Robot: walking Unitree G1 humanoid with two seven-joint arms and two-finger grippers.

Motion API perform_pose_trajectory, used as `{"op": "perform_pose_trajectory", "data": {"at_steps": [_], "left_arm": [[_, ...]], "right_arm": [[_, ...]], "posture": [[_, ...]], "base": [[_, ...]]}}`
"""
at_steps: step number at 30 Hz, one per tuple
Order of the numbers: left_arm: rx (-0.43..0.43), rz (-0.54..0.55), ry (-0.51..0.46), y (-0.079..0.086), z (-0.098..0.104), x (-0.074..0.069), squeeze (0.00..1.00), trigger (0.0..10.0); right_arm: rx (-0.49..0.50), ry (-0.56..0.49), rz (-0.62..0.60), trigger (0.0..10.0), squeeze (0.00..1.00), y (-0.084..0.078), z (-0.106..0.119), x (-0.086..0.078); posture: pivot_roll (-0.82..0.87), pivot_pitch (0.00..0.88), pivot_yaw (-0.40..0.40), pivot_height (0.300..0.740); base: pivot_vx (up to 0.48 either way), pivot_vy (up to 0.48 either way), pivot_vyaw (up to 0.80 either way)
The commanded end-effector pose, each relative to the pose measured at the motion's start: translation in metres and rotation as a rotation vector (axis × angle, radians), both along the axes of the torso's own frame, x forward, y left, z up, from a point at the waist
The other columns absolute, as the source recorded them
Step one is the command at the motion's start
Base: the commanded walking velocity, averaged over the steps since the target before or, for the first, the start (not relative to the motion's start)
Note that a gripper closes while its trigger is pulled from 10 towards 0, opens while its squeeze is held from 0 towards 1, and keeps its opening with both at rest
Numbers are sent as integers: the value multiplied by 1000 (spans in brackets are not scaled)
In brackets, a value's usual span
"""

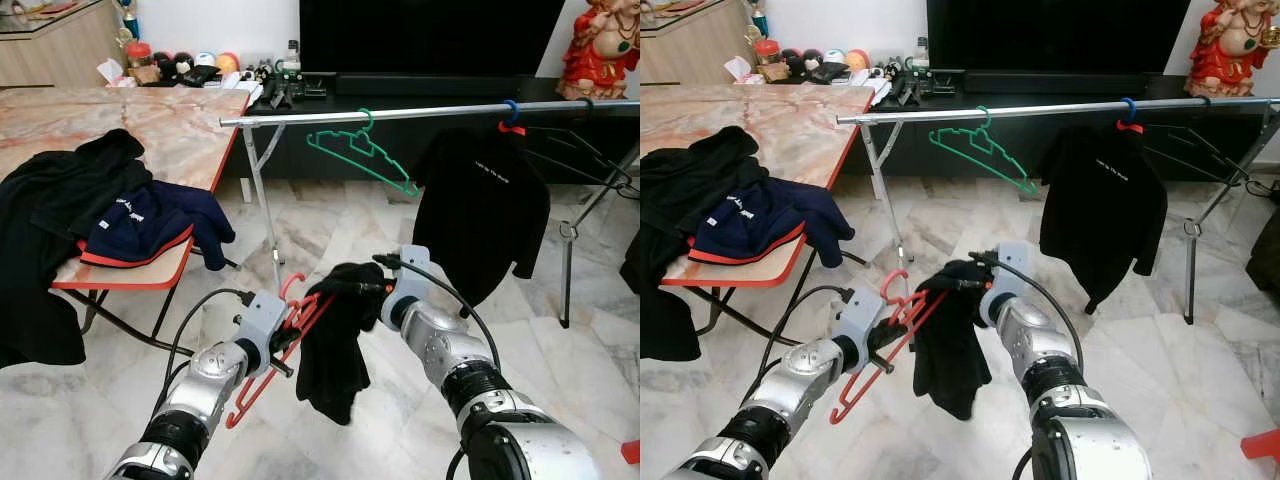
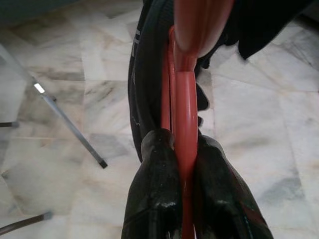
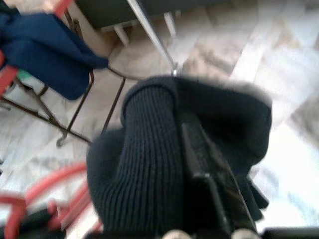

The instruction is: Hang hanger

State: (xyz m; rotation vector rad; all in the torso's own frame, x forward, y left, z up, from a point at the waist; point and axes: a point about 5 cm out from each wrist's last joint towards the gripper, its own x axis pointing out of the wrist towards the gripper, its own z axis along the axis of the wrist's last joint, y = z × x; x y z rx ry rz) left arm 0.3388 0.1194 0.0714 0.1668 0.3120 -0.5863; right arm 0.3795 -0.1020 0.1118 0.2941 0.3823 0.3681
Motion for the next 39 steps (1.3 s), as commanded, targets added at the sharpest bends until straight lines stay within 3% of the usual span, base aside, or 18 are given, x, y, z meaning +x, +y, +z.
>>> {"op": "perform_pose_trajectory", "data": {"at_steps": [1,5,9,11,12,14,19,22,31,34,37,39], "left_arm": [[-34,-40,10,-4,-1,-3,0,10000],[-49,-115,29,-12,-4,-10,0,10000],[-71,-131,34,-13,-5,-12,0,10000],[-101,-172,58,-15,-5,-15,0,10000],[-106,-182,63,-15,-5,-15,0,10000],[-121,-215,78,-15,-4,-17,0,10000],[-140,-265,116,-12,-5,-21,0,10000],[-124,-320,162,-10,-10,-29,0,10000],[-105,-387,190,-8,-14,-38,0,10000],[-115,-308,131,-11,-8,-28,0,10000],[-116,-297,112,-12,-5,-26,0,10000],[-79,-228,77,-11,-3,-19,0,10000]], "right_arm": [[-27,-12,19,10000,0,0,-3,-3],[-101,39,43,10000,0,-11,-24,-14],[-126,30,82,10000,0,-12,-27,-17],[-267,-35,164,10000,0,-17,-29,-22],[-291,-50,172,10000,0,-18,-29,-22],[-335,-108,160,10000,0,-23,-24,-20],[-330,-196,146,10000,0,-27,-8,-13],[-417,-244,143,10000,0,-31,-3,-10],[-430,-251,165,10000,0,-33,-3,-12],[-316,-194,276,10000,0,-18,-10,-21],[-298,-194,319,10000,0,-12,-11,-24],[-309,-181,310,10000,0,-12,-13,-25]], "posture": [[17,36,-10,740],[23,39,-11,740],[18,39,-12,740],[16,41,-12,740],[15,39,-9,740],[19,38,-8,740],[20,36,-6,740],[22,33,-2,740],[22,25,3,740],[21,23,3,740],[17,22,3,740],[17,25,0,740]], "base": [[0,0,0],[0,0,0],[0,0,0],[0,0,0],[0,0,0],[0,0,0],[0,0,0],[0,0,0],[0,0,0],[0,0,0],[0,0,0],[0,0,0]]}}
